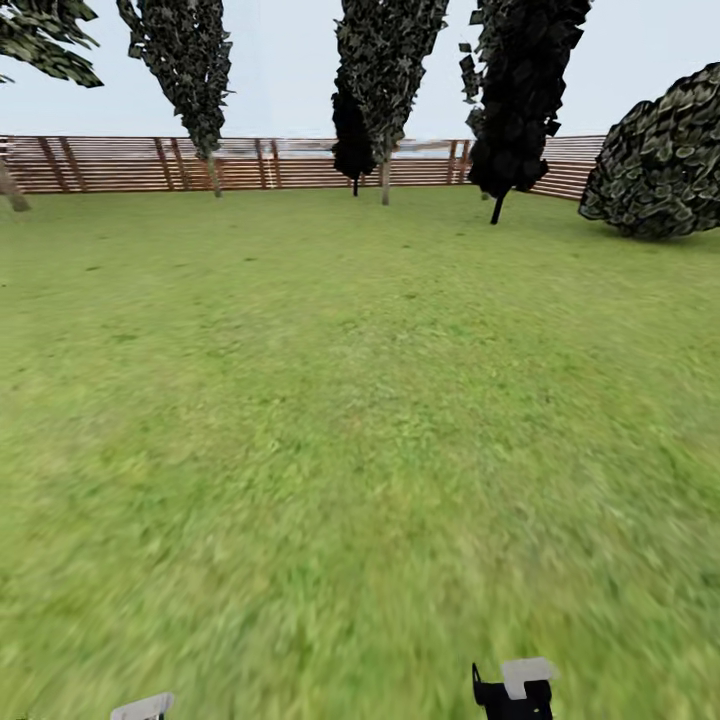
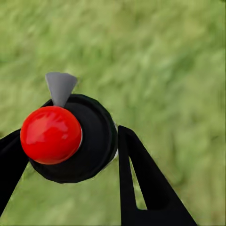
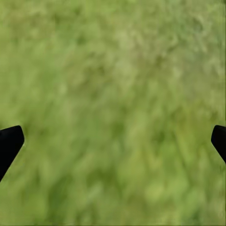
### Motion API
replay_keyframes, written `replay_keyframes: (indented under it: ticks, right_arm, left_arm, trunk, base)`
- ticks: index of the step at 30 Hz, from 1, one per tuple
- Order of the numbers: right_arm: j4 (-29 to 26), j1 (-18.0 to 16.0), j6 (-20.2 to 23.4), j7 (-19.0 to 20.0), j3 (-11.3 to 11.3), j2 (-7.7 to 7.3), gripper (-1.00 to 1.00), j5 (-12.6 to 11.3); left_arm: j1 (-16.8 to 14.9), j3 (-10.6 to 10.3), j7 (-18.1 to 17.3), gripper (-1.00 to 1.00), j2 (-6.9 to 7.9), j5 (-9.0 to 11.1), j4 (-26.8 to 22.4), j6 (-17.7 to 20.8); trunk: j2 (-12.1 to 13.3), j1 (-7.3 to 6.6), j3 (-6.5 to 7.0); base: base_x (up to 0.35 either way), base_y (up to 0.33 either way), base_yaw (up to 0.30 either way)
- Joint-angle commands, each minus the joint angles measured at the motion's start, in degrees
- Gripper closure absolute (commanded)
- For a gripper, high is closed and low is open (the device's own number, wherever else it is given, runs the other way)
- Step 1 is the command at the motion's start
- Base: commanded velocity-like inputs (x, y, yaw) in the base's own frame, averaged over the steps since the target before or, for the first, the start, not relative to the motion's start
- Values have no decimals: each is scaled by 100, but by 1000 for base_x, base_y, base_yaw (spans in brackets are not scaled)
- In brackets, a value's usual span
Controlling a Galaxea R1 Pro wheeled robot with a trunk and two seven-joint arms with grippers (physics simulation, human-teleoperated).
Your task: In the garden, pick up the pesticide atomizer on the floor and spray pesticide onto both trees until each tree trunk is fully covered.
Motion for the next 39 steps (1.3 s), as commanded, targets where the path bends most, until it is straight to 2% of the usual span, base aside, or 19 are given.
replay_keyframes:
  ticks: [1,39]
  right_arm:
    - [-1,-1,-13,-20,51,-1,-100,-42]
    - [0,-1,-13,-20,51,-1,-100,-42]
  left_arm:
    - [-5,-46,-7,100,1,56,6,-16]
    - [-5,-41,-6,100,1,56,6,-16]
  trunk:
    - [-2,2,-7]
    - [-2,2,-84]
  base:
    - [246,225,281]
    - [246,215,281]
